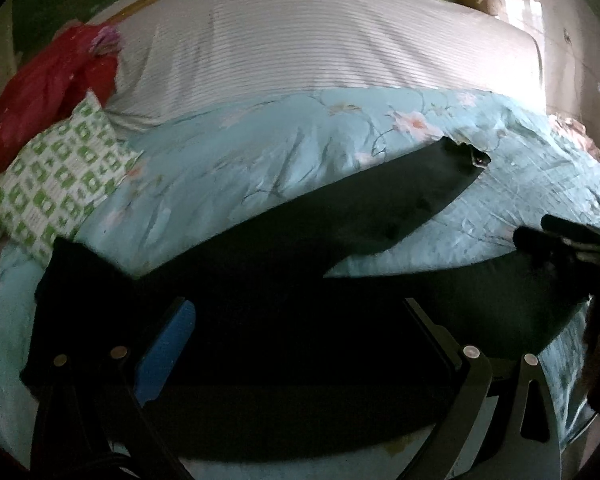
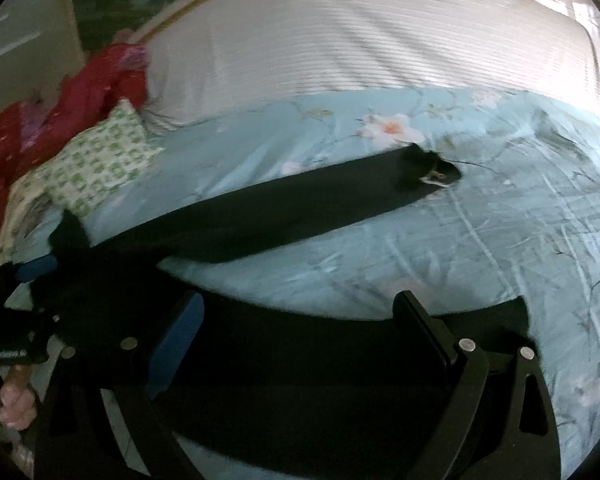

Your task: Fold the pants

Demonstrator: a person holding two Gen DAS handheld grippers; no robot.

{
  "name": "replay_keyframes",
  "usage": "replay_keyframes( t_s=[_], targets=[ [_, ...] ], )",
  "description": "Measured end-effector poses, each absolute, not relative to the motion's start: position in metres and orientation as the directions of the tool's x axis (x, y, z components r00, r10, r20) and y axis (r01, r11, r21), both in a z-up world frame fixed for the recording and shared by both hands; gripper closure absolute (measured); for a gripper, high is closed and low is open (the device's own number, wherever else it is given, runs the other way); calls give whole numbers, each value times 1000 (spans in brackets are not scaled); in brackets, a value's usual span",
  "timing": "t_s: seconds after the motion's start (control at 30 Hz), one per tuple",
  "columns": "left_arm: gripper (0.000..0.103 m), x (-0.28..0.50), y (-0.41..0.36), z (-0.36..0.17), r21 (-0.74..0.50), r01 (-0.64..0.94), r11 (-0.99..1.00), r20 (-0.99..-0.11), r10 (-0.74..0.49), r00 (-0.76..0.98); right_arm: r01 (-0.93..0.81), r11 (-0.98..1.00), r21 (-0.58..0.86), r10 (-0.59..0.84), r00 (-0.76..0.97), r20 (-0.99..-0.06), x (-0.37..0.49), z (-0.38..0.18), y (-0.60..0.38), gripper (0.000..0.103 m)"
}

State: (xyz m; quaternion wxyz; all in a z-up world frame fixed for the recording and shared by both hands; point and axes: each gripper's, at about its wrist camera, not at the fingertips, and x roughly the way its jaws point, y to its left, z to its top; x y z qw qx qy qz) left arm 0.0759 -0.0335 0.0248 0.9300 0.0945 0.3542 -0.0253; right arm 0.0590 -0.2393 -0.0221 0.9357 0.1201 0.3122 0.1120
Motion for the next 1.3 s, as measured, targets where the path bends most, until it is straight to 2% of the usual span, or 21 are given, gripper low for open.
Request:
replay_keyframes(
  t_s=[0.23,0.43,0.47,0.53,0.6,0.73,0.77,0.87,0.9,0.93,0.97,1.0,1.07,1.17,1.3],
  targets=[
    [2,116,-62,17,249,219,943,-677,7,736,-38,924,381,277,754,-596,103,-19,-275,7],
    [3,155,-71,-4,239,323,916,-746,-40,665,48,880,473,312,692,-651,157,-32,-305,9],
    [3,160,-71,-8,241,330,913,-754,-38,656,63,870,490,320,682,-658,166,-35,-309,11],
    [3,171,-69,-14,242,343,908,-771,-35,636,95,856,509,332,654,-680,183,-43,-316,25],
    [4,180,-66,-20,242,341,908,-786,-22,617,128,839,528,341,633,-696,197,-51,-321,33],
    [23,192,-62,-28,223,368,903,-816,-34,577,176,805,567,352,628,-694,214,-62,-331,56],
    [29,192,-63,-30,215,382,899,-823,-44,567,184,796,577,355,630,-690,218,-63,-333,59],
    [39,191,-68,-37,234,419,877,-831,-43,554,197,777,598,364,633,-683,225,-66,-337,77],
    [41,188,-71,-38,249,429,869,-828,-39,559,194,774,603,371,633,-679,227,-66,-337,86],
    [47,187,-73,-40,253,440,861,-830,-41,557,191,771,607,374,636,-675,227,-65,-337,91],
    [61,187,-74,-41,253,451,856,-832,-46,553,182,774,606,372,644,-669,226,-63,-336,93],
    [82,186,-76,-42,263,457,850,-832,-40,553,176,777,605,369,650,-664,224,-61,-335,96],
    [95,187,-78,-43,298,447,844,-827,-6,563,166,776,608,368,664,-651,222,-56,-336,97],
    [99,187,-70,-33,277,436,856,-821,-24,570,152,773,616,368,683,-631,218,-46,-338,97],
    [99,174,-59,-5,249,427,869,-792,-72,607,119,760,639,388,706,-592,202,-24,-339,97]
  ],
)
